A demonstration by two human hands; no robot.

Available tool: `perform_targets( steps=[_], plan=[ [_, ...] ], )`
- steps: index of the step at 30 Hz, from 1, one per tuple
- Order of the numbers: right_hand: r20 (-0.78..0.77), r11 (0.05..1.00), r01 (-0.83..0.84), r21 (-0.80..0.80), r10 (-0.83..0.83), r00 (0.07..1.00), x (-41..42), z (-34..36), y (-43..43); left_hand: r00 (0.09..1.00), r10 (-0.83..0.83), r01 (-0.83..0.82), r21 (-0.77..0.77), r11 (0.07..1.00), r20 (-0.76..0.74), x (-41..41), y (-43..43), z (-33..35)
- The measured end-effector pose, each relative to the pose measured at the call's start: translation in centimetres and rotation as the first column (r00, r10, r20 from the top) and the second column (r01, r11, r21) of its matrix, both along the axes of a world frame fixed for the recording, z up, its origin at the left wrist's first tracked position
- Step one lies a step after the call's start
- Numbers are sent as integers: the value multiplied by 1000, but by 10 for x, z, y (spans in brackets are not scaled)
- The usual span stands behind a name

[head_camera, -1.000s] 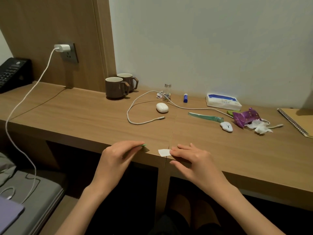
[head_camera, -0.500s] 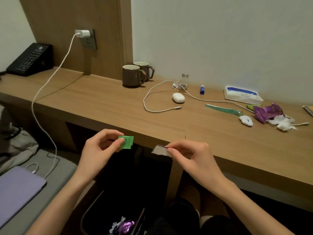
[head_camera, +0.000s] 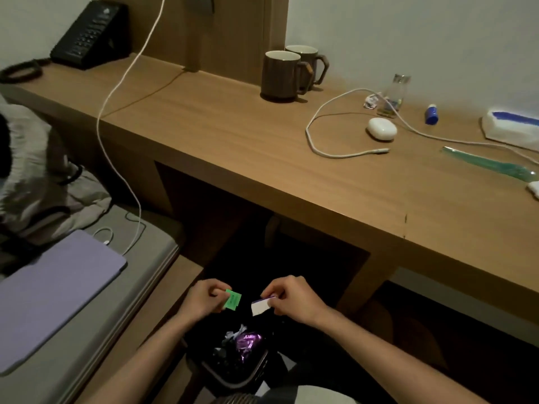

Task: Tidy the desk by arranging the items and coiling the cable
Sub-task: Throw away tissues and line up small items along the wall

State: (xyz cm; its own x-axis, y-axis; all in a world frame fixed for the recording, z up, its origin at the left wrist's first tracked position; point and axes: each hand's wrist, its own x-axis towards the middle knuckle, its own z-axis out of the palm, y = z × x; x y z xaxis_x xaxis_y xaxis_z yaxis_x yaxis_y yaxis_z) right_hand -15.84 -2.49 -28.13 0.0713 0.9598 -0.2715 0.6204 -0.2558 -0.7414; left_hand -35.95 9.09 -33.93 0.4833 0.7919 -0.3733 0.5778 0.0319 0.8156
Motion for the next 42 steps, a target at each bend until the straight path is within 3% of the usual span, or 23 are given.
perform_targets(
  steps=[9, 15, 22, 27, 33, 37, 42],
  plan=[
    [43, 973, 55, -223, -46, 998, -15, -82, 28, 955, -73, 24, -170, 985, -288, -3, 3, -74],
    [31, 983, -19, -183, 25, 999, -4, -75, 24, 914, -231, 197, -134, 971, -333, 3, 7, -52],
    [-5, 986, -129, 102, 130, 992, 8, 24, -4, 943, -272, 305, 174, 936, -193, 14, 4, 38],
    [-102, 928, -72, 366, 117, 988, 10, 119, -35, 974, -222, 182, 436, 881, 41, 28, -22, 133],
    [-53, 794, 5, 609, 35, 998, 31, 201, -73, 919, -255, 40, 572, 819, 301, 57, -55, 231],
    [51, 698, 14, 716, -72, 996, 59, 226, -91, 886, -324, 51, 626, 778, 330, 90, -70, 271],
    [122, 661, 78, 746, -251, 960, 111, 242, -119, 839, -457, 140, 695, 705, 295, 143, -86, 299]
  ],
)
